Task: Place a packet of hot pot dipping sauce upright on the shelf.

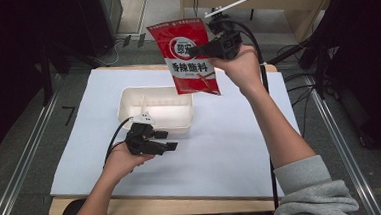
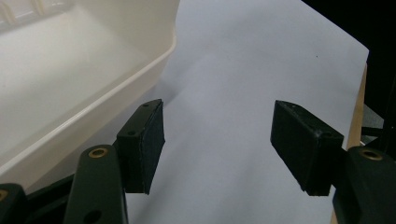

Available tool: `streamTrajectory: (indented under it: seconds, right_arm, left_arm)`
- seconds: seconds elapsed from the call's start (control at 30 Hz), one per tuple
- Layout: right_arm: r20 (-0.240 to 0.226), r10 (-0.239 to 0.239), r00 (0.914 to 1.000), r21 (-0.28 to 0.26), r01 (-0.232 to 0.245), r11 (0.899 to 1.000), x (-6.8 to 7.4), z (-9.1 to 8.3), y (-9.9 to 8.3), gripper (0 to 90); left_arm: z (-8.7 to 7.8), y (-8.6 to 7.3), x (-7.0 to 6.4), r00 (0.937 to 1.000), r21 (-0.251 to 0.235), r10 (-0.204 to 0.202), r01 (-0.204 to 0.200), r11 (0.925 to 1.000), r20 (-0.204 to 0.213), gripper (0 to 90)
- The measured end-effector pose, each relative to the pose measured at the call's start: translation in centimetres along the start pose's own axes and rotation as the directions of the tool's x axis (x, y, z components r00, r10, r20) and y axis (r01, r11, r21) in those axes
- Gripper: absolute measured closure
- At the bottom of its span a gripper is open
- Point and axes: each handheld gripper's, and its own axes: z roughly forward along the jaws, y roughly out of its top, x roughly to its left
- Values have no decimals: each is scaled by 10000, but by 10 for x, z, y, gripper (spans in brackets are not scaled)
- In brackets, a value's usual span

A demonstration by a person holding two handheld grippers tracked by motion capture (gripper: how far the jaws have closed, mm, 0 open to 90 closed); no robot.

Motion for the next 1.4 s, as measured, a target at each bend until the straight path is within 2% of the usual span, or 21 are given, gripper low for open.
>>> streamTrajectory:
  seconds: [0.23,0.5,0.73,0.8,0.87,1.03,1.17,1.4]
  right_arm:
    - [-94,-112,9999,169,114,9998,10,24,9,900]
    - [-101,-242,9997,449,247,9987,19,54,15,900]
    - [-219,-128,9997,530,140,9985,22,80,15,900]
    - [-315,-32,9995,583,50,9983,22,91,13,900]
    - [-330,-58,9994,585,77,9983,22,94,12,900]
    - [-421,15,9991,731,16,9973,25,114,9,900]
    - [-290,-63,9996,921,89,9957,26,128,6,900]
    - [-229,137,9996,1304,-106,9914,22,154,-12,900]
  left_arm:
    - [-4,-1,4,10000,-51,-38,38,10000,66,359]
    - [-11,-3,9,9999,-57,-143,142,9999,-97,359]
    - [-11,-4,9,9998,-22,-123,123,9999,-165,359]
    - [-12,-4,10,9998,1,-80,80,10000,-182,359]
    - [-11,-4,10,9998,-64,-119,118,9999,-137,359]
    - [-12,-4,10,9999,-78,-148,148,9999,-87,359]
    - [-12,-5,11,9999,-23,-119,118,9999,-111,359]
    - [-11,-5,11,9999,-6,-104,104,9999,-38,360]
